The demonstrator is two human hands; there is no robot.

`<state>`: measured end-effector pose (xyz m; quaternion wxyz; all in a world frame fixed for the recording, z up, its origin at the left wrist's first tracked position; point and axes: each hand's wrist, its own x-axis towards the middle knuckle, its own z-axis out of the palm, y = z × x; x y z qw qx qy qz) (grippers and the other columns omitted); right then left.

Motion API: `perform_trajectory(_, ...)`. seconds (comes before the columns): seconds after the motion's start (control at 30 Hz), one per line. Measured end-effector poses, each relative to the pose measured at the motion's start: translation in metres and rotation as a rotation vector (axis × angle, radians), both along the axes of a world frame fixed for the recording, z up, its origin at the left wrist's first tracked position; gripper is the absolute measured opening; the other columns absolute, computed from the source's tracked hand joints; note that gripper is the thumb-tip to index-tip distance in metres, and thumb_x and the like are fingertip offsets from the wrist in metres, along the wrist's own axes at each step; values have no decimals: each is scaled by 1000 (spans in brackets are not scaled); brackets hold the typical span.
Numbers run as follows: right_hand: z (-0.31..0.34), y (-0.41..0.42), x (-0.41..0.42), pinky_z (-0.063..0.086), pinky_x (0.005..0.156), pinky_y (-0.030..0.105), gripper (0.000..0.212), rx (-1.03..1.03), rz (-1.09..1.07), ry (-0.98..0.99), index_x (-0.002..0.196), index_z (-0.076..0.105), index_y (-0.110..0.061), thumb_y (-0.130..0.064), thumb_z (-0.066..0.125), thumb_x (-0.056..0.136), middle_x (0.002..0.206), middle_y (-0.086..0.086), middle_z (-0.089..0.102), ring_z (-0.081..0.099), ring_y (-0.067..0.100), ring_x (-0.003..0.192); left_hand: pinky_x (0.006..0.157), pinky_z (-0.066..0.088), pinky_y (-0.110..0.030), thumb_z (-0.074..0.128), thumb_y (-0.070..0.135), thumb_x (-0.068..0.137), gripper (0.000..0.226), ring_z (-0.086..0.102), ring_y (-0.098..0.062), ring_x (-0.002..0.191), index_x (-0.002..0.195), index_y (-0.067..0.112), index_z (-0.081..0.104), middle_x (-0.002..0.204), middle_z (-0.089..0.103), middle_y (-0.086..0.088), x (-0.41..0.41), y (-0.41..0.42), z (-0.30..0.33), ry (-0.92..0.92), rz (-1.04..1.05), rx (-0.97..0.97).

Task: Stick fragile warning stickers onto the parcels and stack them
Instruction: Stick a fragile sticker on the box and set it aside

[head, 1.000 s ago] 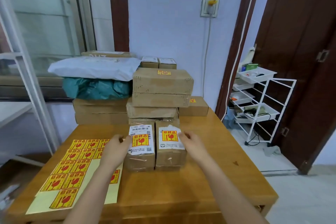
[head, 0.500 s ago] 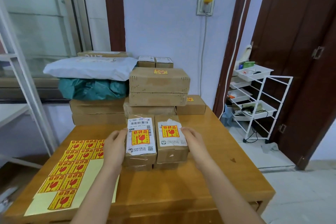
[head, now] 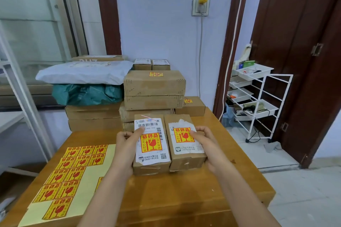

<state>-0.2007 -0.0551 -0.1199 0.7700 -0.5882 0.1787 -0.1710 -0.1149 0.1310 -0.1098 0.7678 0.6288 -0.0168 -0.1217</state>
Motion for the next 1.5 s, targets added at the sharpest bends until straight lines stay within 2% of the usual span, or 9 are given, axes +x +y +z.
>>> perform_trajectory(0.17, 0, -26, -21, 53, 51, 26, 17, -40, -63, -8, 108, 56, -14, -16, 61, 91, 96, 7, 70, 71, 15, 71, 55, 56, -35, 64, 30, 89, 30, 68, -21, 62, 102, 15, 42, 78, 70, -7, -10, -31, -3, 9, -49, 3)
perform_trajectory(0.37, -6, -67, -42, 51, 60, 30, 13, -49, -150, 12, 103, 60, -19, -14, 58, 92, 93, 5, 74, 71, 18, 74, 78, 57, -48, 68, 30, 86, 30, 70, -28, 78, 93, 15, 43, 88, 71, -12, -18, -82, -10, 55, -93, 7)
perform_trajectory(0.53, -3, -102, -45, 53, 60, 30, 17, -35, -214, -7, 105, 63, -19, -12, 54, 93, 88, 3, 75, 71, 16, 74, 87, 52, -53, 72, 38, 81, 38, 67, -32, 91, 91, 15, 43, 99, 69, -15, -8, -128, -11, 55, -113, 56)
perform_trajectory(0.77, 6, -142, -25, 54, 58, 27, 21, -60, -254, -55, 105, 64, -23, -11, 50, 95, 91, 2, 75, 71, 16, 78, 66, 57, -38, 69, 29, 86, 33, 70, -27, 75, 99, 8, 48, 88, 71, -15, 19, -183, 5, 56, -144, 24)
perform_trajectory(0.97, 7, -175, 11, 54, 76, 37, 30, -62, -368, -64, 123, 48, -17, -15, 56, 94, 109, 8, 65, 65, 23, 92, 72, 57, -40, 70, 28, 85, 29, 69, -28, 77, 89, 14, 45, 88, 70, -13, 53, -223, 10, 96, -131, 8)
perform_trajectory(1.1, 4, -192, 38, 50, 63, 30, 19, -114, -392, -49, 113, 48, -12, -14, 54, 95, 95, 5, 64, 63, 18, 79, 72, 58, -44, 71, 30, 83, 32, 70, -30, 79, 98, 16, 47, 93, 71, -14, 82, -245, 0, 139, -143, 5)
perform_trajectory(1.2, -3, -202, 61, 48, 65, 28, 18, -141, -378, -39, 113, 52, -12, -14, 54, 95, 96, 2, 64, 63, 16, 82, 55, 57, -34, 71, 28, 83, 41, 71, -29, 74, 115, 10, 52, 93, 72, -14, 105, -255, -4, 193, -138, 5)
perform_trajectory(1.3, -13, -210, 83, 48, 66, 26, 19, -125, -367, -56, 113, 53, -17, -12, 54, 95, 101, 0, 64, 63, 13, 85, 39, 48, -23, 70, 25, 84, 40, 69, -26, 66, 115, 4, 58, 92, 72, -15, 127, -264, -8, 199, -108, 4)
perform_trajectory(1.5, -32, -226, 124, 49, 72, 28, 19, -56, -359, -108, 103, 59, -28, -12, 52, 94, 108, 2, 61, 61, 16, 96, 58, 53, -32, 63, 27, 89, 25, 69, -28, 67, 101, 6, 67, 86, 72, -14, 158, -282, -21, 183, -22, -18)
